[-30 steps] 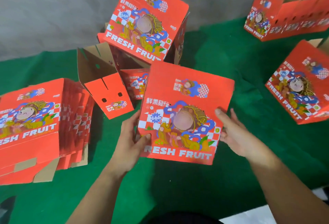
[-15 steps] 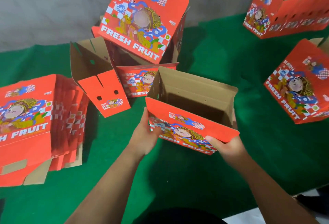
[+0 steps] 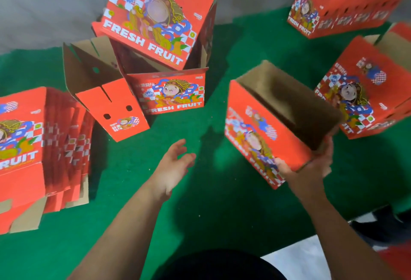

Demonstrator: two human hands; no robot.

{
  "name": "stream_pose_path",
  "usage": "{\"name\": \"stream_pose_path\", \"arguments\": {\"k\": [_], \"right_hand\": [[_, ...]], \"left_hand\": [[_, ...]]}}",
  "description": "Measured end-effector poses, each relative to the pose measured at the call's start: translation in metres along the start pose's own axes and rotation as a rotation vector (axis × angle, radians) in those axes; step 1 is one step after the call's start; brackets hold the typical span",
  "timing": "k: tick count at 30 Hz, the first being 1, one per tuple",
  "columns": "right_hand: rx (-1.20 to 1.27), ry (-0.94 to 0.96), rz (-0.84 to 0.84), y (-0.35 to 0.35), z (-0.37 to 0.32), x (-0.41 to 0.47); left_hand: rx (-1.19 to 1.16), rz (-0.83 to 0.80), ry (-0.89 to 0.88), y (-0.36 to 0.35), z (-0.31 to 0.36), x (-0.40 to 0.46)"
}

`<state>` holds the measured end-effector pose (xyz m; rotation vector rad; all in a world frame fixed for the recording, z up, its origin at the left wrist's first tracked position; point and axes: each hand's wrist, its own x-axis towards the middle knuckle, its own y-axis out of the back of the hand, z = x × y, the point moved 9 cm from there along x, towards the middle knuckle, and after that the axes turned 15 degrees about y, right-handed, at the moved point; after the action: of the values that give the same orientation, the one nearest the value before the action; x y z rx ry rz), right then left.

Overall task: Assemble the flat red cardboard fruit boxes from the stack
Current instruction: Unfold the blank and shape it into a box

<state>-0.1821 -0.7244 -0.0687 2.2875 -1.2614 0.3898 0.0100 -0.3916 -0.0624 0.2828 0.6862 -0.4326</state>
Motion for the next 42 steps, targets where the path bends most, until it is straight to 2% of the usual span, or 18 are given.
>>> {"name": "stream_pose_path", "arguments": {"k": [3,7,10,15,18,20,22,24,28,31,33,34,35,36,37,39,40,42], "right_hand": [[-0.211,-0.145,0.097,0.047,0.023,0.004],[-0.237,-0.154,0.116,0.078,0.037,0.027],[-0.344,-0.306,0.151,0.088,0.044,0.039],[-0.352,-0.490,0.228,0.071,0.051,0.033],[-0.358,-0.632,0.321,0.040,0.045,0.007],[-0.309,-0.709,0.321,0.009,0.039,-0.016],[-0.263,-0.785,0.248,-0.028,0.032,-0.039],[-0.214,-0.784,0.144,-0.069,0.018,-0.055],[-0.098,-0.572,-0.035,-0.155,-0.035,-0.062],[0.014,-0.480,-0.240,-0.226,-0.082,-0.070],[0.103,-0.468,-0.384,-0.273,-0.113,-0.082],[0.131,-0.463,-0.449,-0.294,-0.128,-0.090],[0.148,-0.457,-0.511,-0.313,-0.142,-0.099],[0.158,-0.450,-0.571,-0.330,-0.156,-0.109],[0.165,-0.447,-0.631,-0.346,-0.170,-0.121],[0.185,-0.454,-0.741,-0.373,-0.193,-0.148],[0.196,-0.459,-0.791,-0.386,-0.203,-0.161],[0.216,-0.467,-0.878,-0.406,-0.220,-0.183]], "left_hand": [[-0.038,0.013,0.035,0.007,-0.008,-0.006],[-0.044,0.032,0.040,0.015,-0.011,-0.012],[-0.039,0.063,-0.008,0.021,-0.002,-0.017],[-0.035,0.071,-0.009,0.025,-0.001,-0.016],[-0.063,0.076,0.000,0.025,-0.006,-0.014],[-0.079,0.074,0.000,0.024,-0.010,-0.012],[-0.099,0.073,-0.005,0.025,-0.012,-0.011],[-0.137,0.070,-0.008,0.031,-0.014,-0.010],[-0.185,0.128,-0.087,0.063,-0.007,-0.018],[-0.208,0.297,-0.266,0.128,0.011,-0.035],[-0.126,0.498,-0.403,0.193,0.019,-0.053],[-0.012,0.634,-0.434,0.227,0.018,-0.058],[0.147,0.781,-0.402,0.259,0.013,-0.061],[0.320,0.920,-0.291,0.289,0.003,-0.062],[0.480,0.977,-0.115,0.314,-0.014,-0.057],[0.718,0.841,0.209,0.337,-0.058,-0.040],[0.809,0.776,0.252,0.336,-0.074,-0.034],[0.908,0.798,0.180,0.335,-0.087,-0.032]]}}
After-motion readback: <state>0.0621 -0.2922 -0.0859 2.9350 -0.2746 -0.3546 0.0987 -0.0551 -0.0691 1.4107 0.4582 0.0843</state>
